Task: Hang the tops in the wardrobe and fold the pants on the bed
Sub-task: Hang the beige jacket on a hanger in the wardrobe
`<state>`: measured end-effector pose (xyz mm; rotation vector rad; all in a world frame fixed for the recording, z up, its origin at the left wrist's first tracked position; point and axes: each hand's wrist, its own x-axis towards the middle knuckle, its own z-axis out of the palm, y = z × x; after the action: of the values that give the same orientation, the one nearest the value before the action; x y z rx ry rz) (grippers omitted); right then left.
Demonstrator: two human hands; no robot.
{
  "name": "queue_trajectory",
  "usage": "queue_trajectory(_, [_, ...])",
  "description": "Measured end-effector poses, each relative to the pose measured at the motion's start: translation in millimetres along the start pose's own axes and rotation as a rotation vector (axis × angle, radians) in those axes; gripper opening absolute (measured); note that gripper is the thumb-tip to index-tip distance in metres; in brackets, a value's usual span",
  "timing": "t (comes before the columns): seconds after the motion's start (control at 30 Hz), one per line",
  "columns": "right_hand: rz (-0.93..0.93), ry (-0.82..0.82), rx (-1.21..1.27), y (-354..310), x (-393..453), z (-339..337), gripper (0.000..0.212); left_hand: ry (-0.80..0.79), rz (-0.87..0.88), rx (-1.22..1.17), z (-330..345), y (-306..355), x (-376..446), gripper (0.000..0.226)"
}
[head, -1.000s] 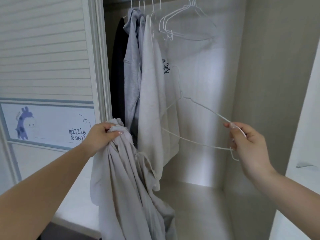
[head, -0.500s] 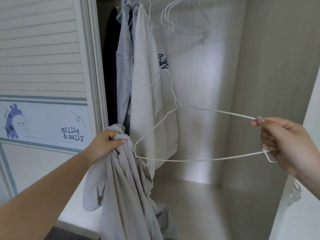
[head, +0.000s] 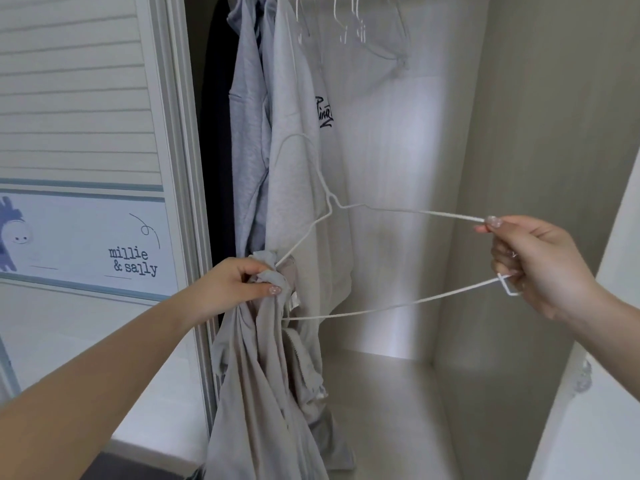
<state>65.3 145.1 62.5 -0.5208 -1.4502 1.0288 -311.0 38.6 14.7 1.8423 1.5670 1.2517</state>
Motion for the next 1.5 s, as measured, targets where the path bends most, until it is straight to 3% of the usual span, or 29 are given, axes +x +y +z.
queue_trajectory(0.13, [-0.134, -0.035, -0.002, -21, 14, -7, 0.033, -0.009, -0.028, 0.009, -15, -2, -12, 0.015])
queue_trajectory(0.2, [-0.162, -0.056, 0.010, -25, 19, -7, 0.032, 0.011, -0.043, 0.021, -19, -2, -16, 0.026])
queue_trajectory(0.43, [-0.203, -0.105, -0.013, -25, 26, -3, 0.023, -0.047, -0.070, 0.016, -23, 1, -21, 0.014])
queue_trajectory(0.63, [-0.208, -0.156, -0.024, -35, 29, -6, 0.018, -0.050, -0.101, 0.037, -28, -1, -26, 0.022])
queue_trajectory(0.87, [-0.182, -0.141, -0.039, -38, 29, -4, 0.028, 0.070, -0.094, 0.099, -26, -8, -27, 0.017])
queue_trajectory(1.17, [0.030, -0.074, -0.048, -34, 22, 0, 0.032, 0.304, 0.095, 0.267, -13, -15, -26, 0.020])
queue_trajectory(1.27, [0.184, -0.037, -0.038, -25, 17, 3, 0.023, 0.316, 0.108, 0.317, -10, -19, -26, 0.003])
queue_trajectory(1.5, [0.322, 0.004, -0.022, -27, 16, -2, 0.018, 0.285, 0.088, 0.402, -9, -28, -31, 0.011])
